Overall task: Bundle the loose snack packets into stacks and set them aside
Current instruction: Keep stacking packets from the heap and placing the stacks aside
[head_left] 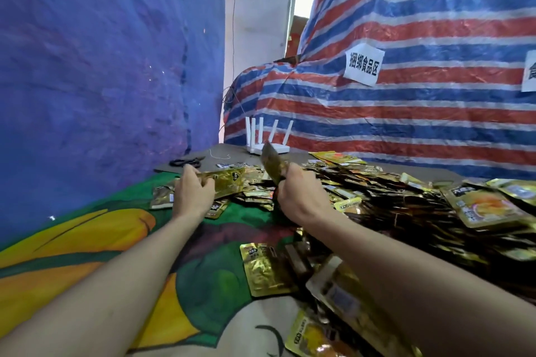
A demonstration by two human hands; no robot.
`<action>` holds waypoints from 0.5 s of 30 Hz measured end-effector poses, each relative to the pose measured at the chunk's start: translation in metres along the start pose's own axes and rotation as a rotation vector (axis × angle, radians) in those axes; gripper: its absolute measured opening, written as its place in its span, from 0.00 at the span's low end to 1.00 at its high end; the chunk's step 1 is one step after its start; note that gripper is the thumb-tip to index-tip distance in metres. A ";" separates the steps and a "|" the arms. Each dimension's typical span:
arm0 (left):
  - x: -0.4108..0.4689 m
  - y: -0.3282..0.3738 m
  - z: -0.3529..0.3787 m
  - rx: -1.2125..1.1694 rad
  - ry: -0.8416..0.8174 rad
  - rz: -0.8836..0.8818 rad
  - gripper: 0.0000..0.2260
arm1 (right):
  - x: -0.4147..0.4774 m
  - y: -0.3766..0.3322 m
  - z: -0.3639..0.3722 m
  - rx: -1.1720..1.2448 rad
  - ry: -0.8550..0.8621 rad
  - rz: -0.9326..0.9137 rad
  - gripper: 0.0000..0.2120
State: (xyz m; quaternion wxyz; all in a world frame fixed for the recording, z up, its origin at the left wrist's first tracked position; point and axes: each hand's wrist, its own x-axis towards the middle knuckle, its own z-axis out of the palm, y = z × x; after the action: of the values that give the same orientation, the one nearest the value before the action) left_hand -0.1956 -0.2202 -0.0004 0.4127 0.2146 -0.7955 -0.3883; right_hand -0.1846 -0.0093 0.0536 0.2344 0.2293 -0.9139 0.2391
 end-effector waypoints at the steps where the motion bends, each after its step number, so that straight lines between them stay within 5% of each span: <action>1: -0.002 0.002 -0.005 -0.041 0.015 -0.041 0.07 | -0.001 0.002 -0.005 0.069 0.036 0.000 0.06; 10: -0.037 0.030 -0.037 -0.394 0.088 -0.217 0.17 | -0.015 0.014 -0.053 0.584 0.208 0.152 0.03; 15: -0.067 0.063 -0.049 -0.558 -0.210 -0.215 0.24 | -0.038 0.009 -0.072 0.779 0.080 0.277 0.07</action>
State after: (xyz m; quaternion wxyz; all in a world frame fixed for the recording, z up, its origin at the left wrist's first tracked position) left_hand -0.1182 -0.1588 0.0346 0.3280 0.1350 -0.6692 -0.6529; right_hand -0.1368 0.0484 0.0860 0.1309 0.1662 -0.7677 0.6049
